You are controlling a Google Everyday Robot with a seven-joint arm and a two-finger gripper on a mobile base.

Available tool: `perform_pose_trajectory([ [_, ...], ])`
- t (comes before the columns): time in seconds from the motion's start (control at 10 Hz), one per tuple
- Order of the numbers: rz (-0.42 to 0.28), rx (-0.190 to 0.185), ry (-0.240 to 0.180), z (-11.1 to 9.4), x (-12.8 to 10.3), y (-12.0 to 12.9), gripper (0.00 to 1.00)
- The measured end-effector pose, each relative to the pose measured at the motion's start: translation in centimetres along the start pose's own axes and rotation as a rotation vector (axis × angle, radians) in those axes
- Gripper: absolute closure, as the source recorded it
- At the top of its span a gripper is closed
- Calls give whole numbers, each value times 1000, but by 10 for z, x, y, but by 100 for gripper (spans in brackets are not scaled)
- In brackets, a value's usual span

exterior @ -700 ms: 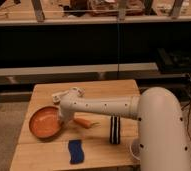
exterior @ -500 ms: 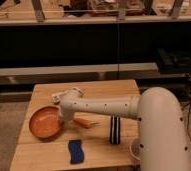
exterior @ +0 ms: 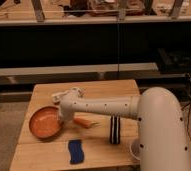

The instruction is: Drag the ceramic bowl in a circle

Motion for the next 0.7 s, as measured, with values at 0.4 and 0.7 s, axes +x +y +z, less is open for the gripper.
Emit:
perform_pose_trajectory([
  [0.4, 0, 1, -2, 0, 0, 0, 100],
  [0.7, -23, 37, -5, -26, 29, -14, 100],
])
